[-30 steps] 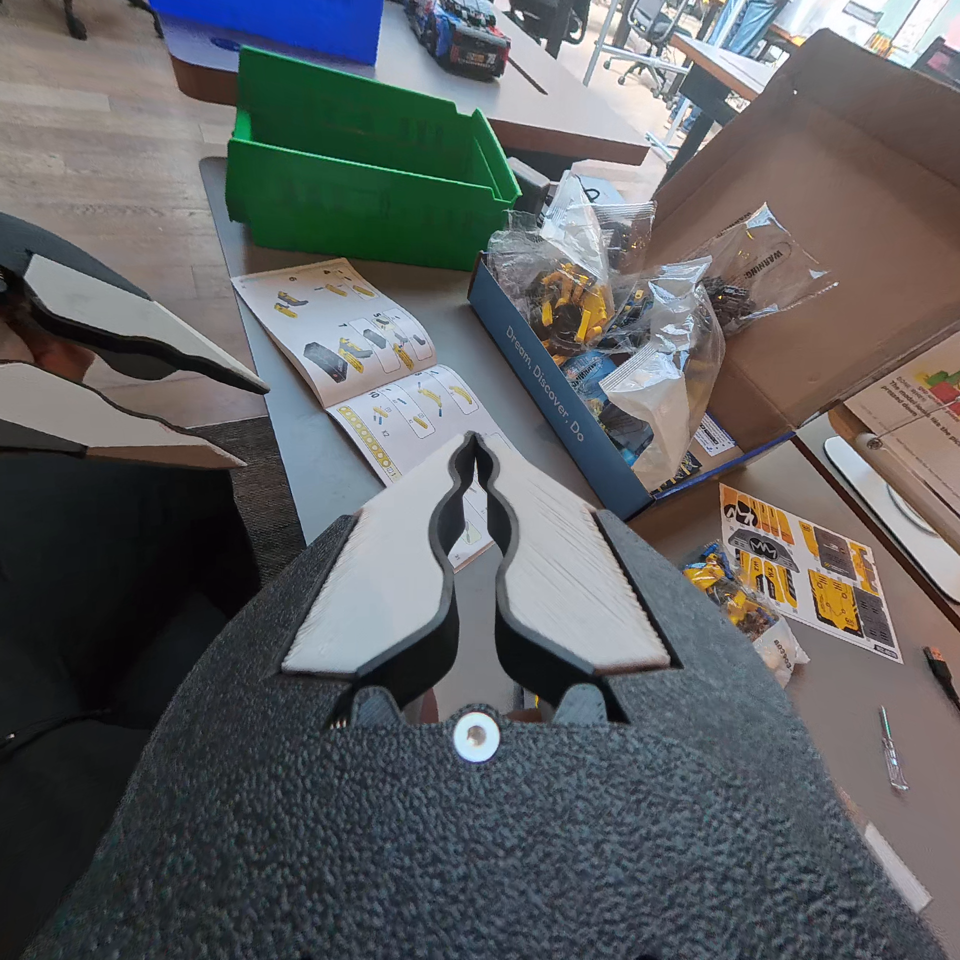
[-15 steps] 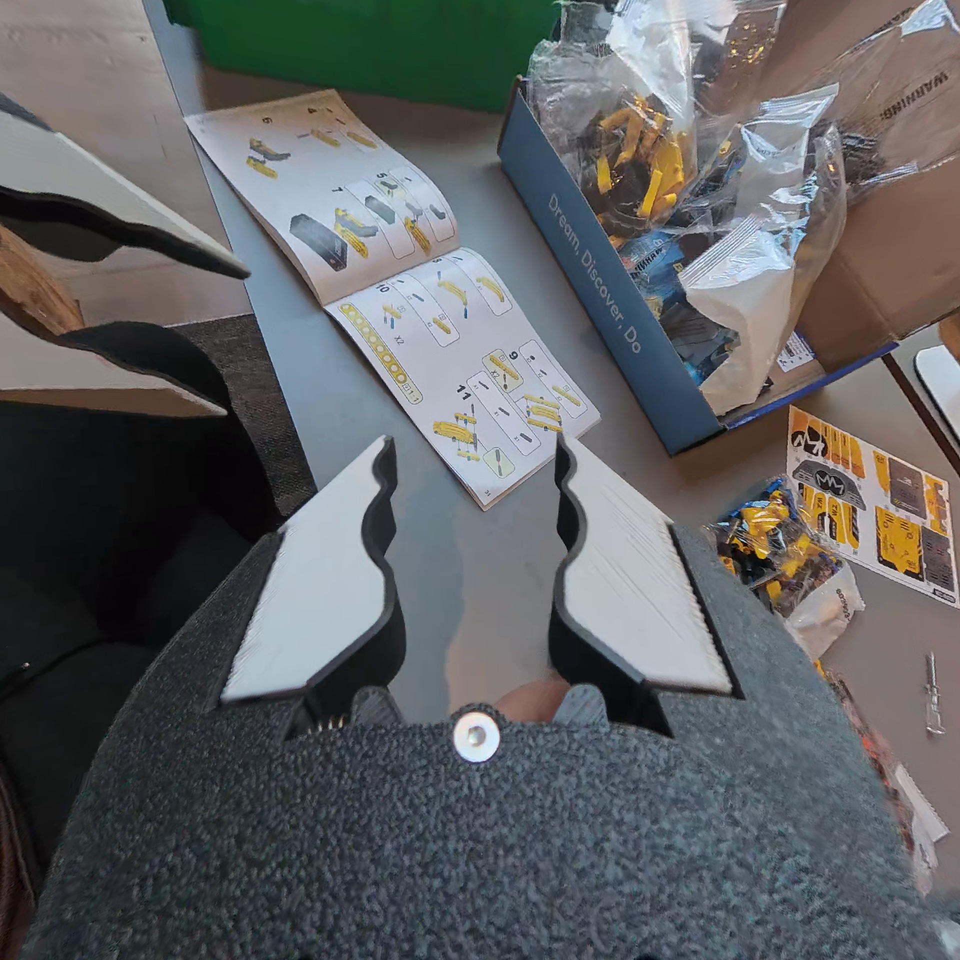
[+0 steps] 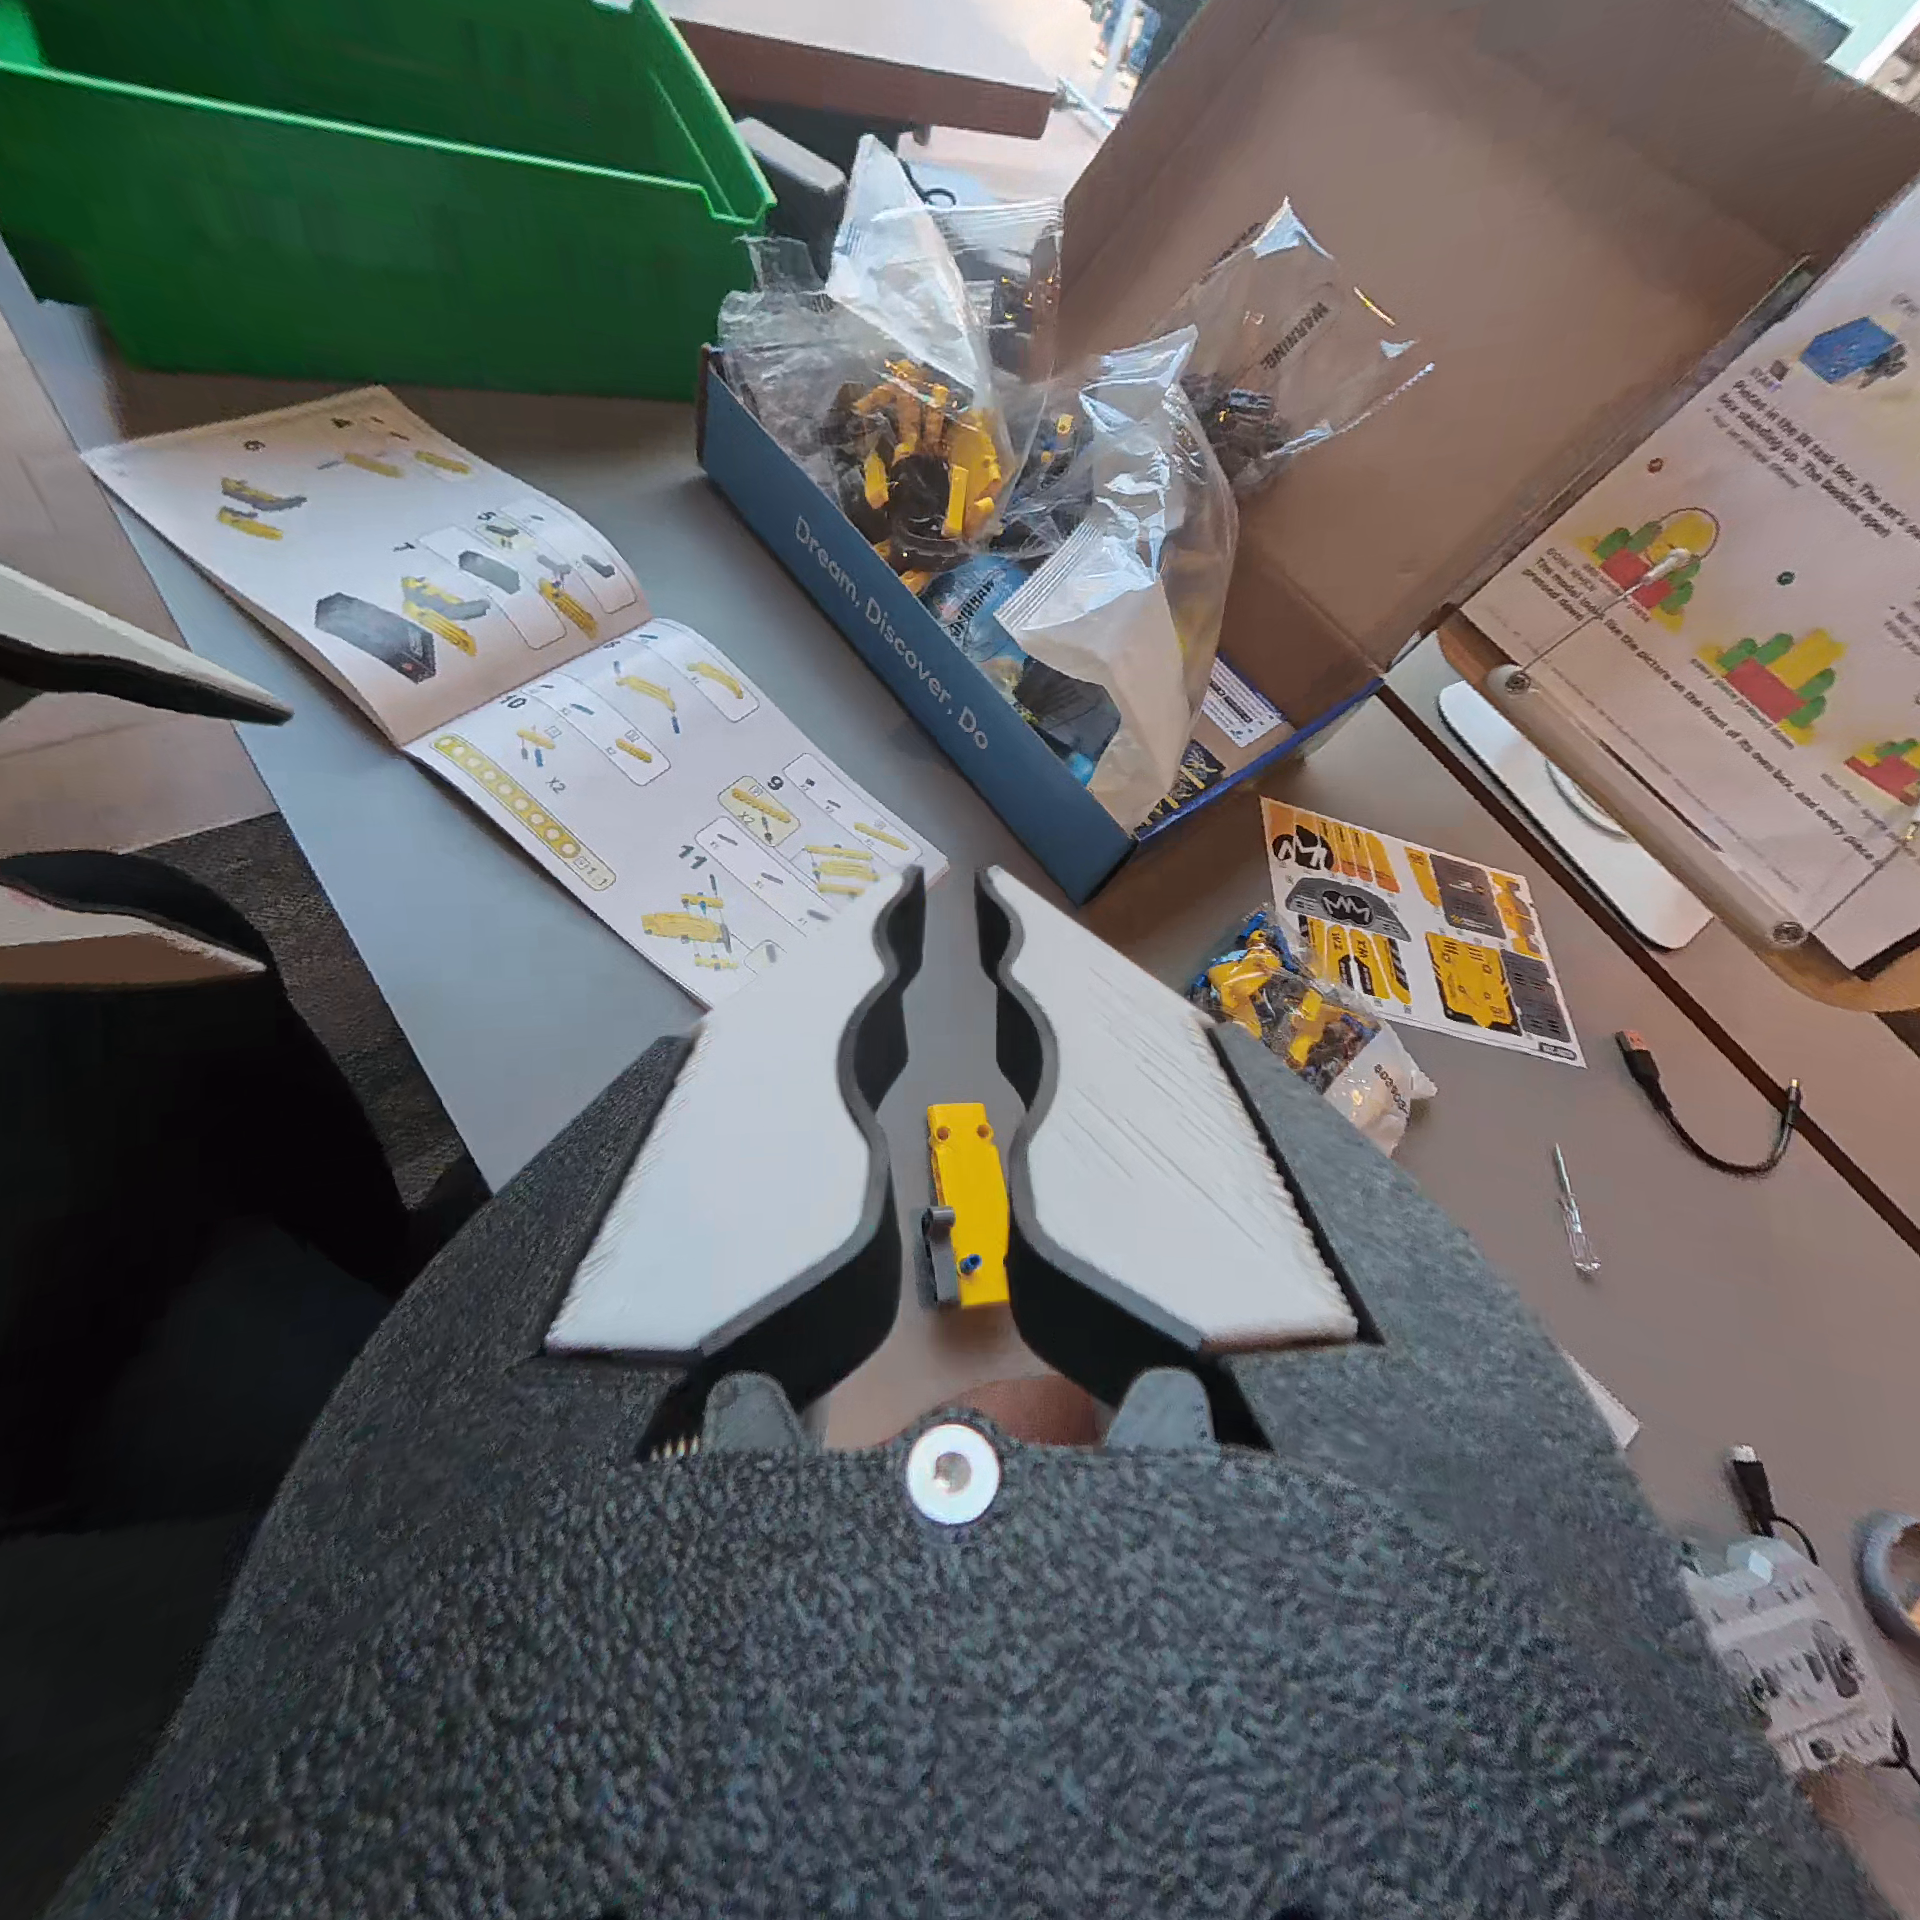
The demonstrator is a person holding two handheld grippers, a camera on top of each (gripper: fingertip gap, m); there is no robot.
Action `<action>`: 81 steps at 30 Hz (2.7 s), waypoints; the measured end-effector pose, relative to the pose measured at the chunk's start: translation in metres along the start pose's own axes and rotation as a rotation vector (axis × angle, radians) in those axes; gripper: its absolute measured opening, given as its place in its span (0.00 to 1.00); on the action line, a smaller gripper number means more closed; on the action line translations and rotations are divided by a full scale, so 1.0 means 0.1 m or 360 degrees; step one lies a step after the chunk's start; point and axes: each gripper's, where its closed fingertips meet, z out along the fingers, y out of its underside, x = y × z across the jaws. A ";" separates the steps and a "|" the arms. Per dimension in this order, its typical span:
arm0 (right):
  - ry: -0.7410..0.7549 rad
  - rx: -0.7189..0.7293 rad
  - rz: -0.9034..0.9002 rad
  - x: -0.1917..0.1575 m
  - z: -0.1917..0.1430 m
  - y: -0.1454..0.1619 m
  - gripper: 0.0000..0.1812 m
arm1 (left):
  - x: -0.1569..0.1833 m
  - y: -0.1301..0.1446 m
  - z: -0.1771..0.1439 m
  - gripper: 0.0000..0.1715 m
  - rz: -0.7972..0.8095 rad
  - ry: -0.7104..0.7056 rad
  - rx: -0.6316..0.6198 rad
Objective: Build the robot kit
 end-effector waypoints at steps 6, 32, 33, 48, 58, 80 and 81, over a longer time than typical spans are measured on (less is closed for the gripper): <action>0.0108 -0.0003 0.0061 0.27 -0.26 0.17 0.00 | 0.14 -0.10 0.16 0.34 0.0062 0.0086 -0.0008; -0.0015 -0.0332 0.0337 0.29 -0.19 1.06 0.10 | -0.83 -0.42 0.23 0.33 -0.0632 0.0093 0.0155; -0.0023 -0.0327 0.0336 0.27 -0.17 1.05 0.10 | -0.91 -0.42 0.19 0.33 -0.0674 0.0067 0.0182; -0.0079 -0.0226 0.0338 0.04 -0.05 0.85 0.16 | -1.07 -0.55 -0.06 0.32 -0.0717 0.0078 0.0298; -0.0077 -0.0484 0.0359 0.00 0.16 1.32 0.29 | 0.13 -0.36 0.15 0.37 -0.0228 0.0621 -0.0056; -0.0088 -0.0639 -0.0059 -0.05 0.28 1.67 0.21 | 0.19 -0.28 0.25 0.35 -0.0155 0.0589 -0.0111; -0.0082 -0.0630 -0.0043 -0.03 0.27 1.66 0.21 | 0.20 -0.28 0.25 0.35 -0.0144 0.0581 -0.0109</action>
